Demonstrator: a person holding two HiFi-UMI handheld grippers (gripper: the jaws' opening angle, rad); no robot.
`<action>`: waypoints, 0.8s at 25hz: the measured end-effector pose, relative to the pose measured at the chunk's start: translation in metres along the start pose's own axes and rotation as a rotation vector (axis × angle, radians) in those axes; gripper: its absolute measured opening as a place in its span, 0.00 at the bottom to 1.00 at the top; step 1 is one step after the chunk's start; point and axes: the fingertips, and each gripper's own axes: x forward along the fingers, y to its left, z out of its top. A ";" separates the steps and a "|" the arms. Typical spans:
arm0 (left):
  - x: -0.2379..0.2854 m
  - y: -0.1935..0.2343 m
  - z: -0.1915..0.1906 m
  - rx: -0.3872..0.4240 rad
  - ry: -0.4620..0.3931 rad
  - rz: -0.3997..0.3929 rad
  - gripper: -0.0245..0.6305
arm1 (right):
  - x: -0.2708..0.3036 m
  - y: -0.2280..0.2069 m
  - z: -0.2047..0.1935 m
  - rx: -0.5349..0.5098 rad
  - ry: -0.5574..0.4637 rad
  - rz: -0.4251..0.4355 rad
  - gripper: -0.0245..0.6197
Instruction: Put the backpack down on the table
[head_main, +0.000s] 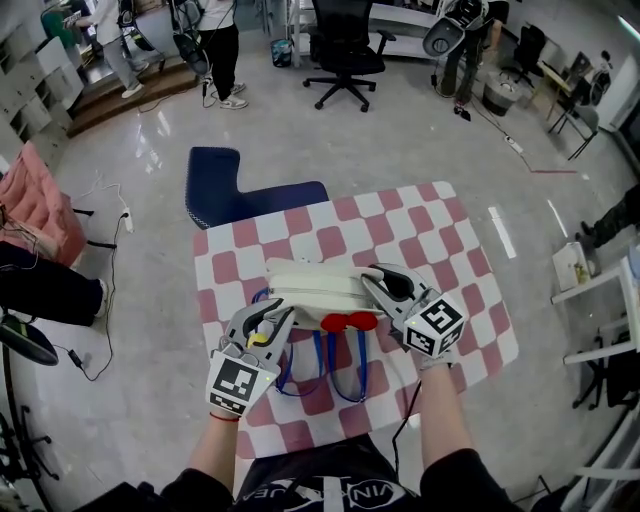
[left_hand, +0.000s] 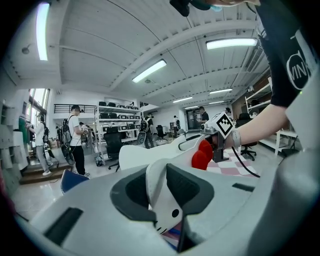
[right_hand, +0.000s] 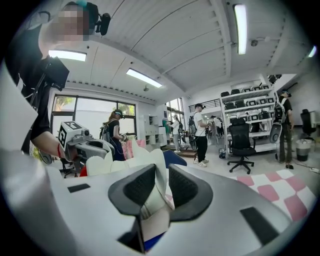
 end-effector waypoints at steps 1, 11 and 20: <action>-0.001 0.000 0.002 0.002 -0.005 -0.001 0.13 | -0.002 0.000 0.001 0.002 -0.004 -0.007 0.15; -0.008 -0.003 0.008 0.030 -0.010 0.005 0.13 | -0.019 0.002 0.017 -0.010 -0.039 -0.070 0.15; -0.017 -0.003 0.026 0.073 -0.055 0.024 0.13 | -0.035 0.010 0.038 -0.030 -0.084 -0.122 0.15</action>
